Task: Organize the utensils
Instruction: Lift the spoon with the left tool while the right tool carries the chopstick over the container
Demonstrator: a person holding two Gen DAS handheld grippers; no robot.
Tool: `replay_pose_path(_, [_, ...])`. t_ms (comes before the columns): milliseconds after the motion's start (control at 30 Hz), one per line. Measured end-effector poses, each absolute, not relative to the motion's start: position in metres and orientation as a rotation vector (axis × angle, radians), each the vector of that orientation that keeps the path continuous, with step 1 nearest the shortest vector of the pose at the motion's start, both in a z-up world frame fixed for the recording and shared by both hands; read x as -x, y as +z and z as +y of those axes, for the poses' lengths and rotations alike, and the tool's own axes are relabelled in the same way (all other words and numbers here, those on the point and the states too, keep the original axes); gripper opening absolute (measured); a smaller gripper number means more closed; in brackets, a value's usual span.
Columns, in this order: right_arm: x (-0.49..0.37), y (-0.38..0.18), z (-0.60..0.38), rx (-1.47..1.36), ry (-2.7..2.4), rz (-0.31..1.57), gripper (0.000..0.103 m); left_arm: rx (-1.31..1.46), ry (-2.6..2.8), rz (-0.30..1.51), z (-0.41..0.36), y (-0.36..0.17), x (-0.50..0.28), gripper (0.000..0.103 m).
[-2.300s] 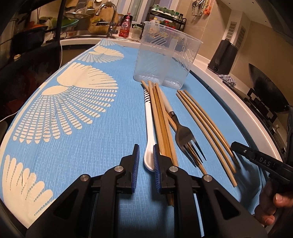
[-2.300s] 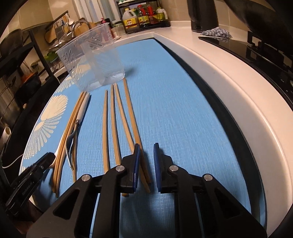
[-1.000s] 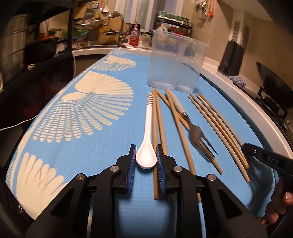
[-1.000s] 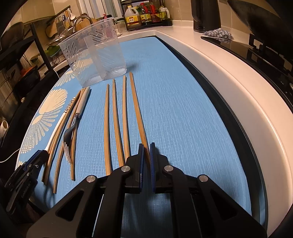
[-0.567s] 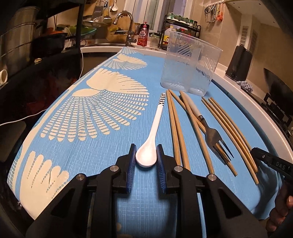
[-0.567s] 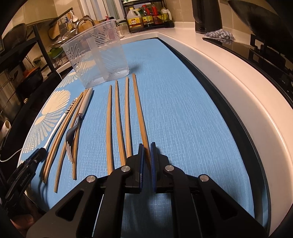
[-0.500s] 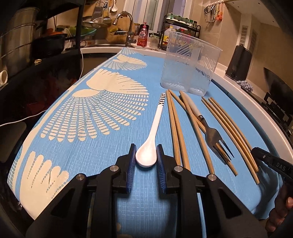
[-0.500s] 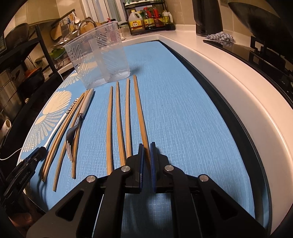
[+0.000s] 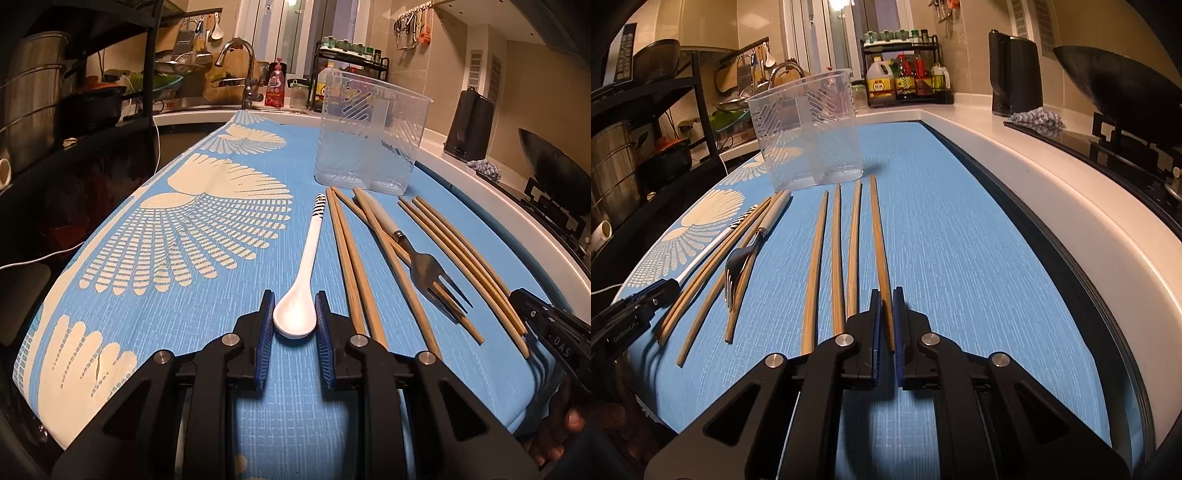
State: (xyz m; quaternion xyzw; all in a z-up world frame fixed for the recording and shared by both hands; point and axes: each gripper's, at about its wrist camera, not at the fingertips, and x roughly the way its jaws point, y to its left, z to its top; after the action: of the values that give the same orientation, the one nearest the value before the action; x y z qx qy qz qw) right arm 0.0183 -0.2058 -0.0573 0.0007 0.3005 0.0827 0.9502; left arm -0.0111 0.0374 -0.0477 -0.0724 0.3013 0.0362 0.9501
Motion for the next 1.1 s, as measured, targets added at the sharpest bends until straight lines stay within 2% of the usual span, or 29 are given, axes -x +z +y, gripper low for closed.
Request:
replay_pose_path(233, [-0.017,-0.052,-0.213,-0.043,0.178,0.599,0.005,0.093,0.077,0.554,0.032,-0.032,0.020,0.022])
replay_pose_path(667, [-0.012,0.010,-0.212,-0.002,0.198,0.499,0.005,0.022,0.061,0.396,0.032,0.025,0.018,0.022])
replay_pose_path(1100, [-0.026,0.074,-0.215,0.022,0.191,0.391,0.005,0.027,0.040,0.410,0.050,0.068,-0.017,0.022])
